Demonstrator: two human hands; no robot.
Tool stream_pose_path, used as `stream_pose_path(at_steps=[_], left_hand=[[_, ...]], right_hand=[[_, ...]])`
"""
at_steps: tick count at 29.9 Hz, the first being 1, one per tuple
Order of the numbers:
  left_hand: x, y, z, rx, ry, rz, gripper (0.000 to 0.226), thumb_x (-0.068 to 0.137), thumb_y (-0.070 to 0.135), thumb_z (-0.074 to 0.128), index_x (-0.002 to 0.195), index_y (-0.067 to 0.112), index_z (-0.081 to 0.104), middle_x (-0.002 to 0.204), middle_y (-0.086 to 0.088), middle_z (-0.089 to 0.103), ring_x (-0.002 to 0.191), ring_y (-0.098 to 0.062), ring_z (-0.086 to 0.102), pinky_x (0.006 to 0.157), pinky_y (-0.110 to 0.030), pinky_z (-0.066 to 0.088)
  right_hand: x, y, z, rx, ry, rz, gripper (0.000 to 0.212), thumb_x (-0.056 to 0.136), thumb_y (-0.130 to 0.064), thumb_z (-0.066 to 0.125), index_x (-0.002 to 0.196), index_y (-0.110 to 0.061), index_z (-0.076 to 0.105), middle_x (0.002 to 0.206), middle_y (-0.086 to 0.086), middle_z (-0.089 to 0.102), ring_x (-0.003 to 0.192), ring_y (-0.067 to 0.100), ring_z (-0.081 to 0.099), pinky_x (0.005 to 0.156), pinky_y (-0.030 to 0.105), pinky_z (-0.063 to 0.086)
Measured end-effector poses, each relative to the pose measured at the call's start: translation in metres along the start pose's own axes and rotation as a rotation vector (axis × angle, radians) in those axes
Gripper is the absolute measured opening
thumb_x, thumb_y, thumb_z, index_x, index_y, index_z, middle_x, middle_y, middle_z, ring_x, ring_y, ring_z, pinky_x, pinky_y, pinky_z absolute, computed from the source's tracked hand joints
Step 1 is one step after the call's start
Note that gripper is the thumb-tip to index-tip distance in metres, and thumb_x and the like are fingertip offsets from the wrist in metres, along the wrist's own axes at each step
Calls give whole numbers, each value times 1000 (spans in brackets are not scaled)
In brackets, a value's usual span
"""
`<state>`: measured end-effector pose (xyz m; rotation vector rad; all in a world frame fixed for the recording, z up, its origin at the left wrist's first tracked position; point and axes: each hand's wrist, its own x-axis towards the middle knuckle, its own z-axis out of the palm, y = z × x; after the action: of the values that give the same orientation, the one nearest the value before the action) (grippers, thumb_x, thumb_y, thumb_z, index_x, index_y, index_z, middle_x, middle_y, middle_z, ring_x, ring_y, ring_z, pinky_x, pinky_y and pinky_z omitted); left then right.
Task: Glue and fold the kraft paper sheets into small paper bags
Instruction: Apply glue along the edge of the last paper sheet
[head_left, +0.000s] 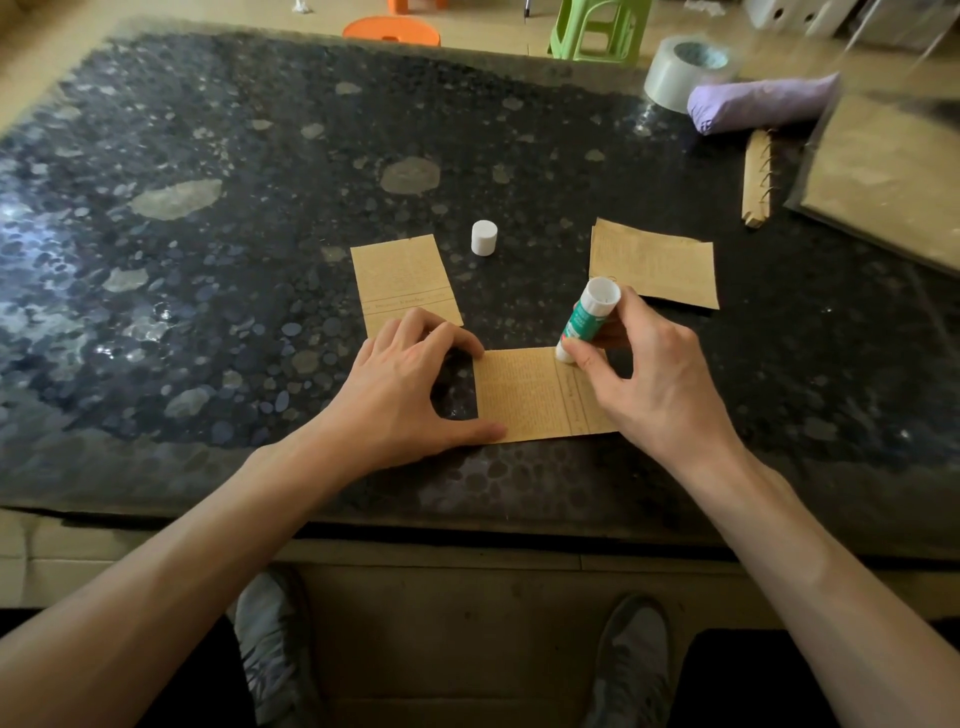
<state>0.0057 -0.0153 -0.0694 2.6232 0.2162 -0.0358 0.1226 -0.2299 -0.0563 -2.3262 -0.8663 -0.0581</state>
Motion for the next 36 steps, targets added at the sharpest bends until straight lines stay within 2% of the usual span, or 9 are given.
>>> stream_pose_path(at_steps=[12, 17, 23, 29, 34, 36], left_hand=[[0, -1, 0, 7, -2, 0, 85, 61, 82, 63, 134, 41, 48, 131, 14, 36, 128, -9, 34, 107, -30, 24], [0, -1, 0, 3, 2, 2, 85, 61, 81, 64, 134, 41, 48, 130, 15, 36, 126, -7, 32, 106, -29, 23], [-1, -1, 1, 5, 12, 8, 83, 62, 79, 66, 133, 40, 49, 132, 13, 38, 125, -7, 33, 105, -28, 24], [-1, -1, 0, 4, 8, 7, 83, 62, 79, 66, 134, 41, 48, 131, 14, 37, 126, -7, 33, 105, -28, 23], [-1, 0, 0, 5, 11, 8, 84, 62, 80, 66, 134, 41, 49, 131, 14, 37, 126, -7, 33, 106, -29, 24], [-1, -1, 0, 7, 8, 7, 84, 62, 80, 65, 134, 41, 49, 131, 14, 37, 125, -7, 33, 106, -29, 24]], right_hand=[[-3, 10, -6, -6, 19, 15, 38, 96, -27, 74, 127, -11, 59, 119, 1, 69, 107, 11, 64, 88, 18, 48], [-4, 14, -6, -23, 28, 29, 40, 96, -27, 75, 128, -11, 58, 121, 2, 68, 105, 3, 56, 85, 8, 41], [-3, 16, -9, -48, 26, 44, 39, 96, -29, 73, 127, -11, 58, 121, 3, 68, 104, 4, 56, 79, 2, 37], [-3, 17, -11, -59, 29, 60, 38, 95, -27, 74, 127, -11, 59, 122, 3, 68, 110, 11, 62, 80, 2, 36], [-2, 18, -13, -66, 39, 67, 38, 96, -26, 74, 128, -12, 59, 123, 3, 68, 112, 16, 64, 88, 19, 47], [-2, 20, -13, -58, 47, 67, 37, 96, -26, 73, 127, -12, 59, 120, 2, 68, 109, 14, 65, 88, 20, 48]])
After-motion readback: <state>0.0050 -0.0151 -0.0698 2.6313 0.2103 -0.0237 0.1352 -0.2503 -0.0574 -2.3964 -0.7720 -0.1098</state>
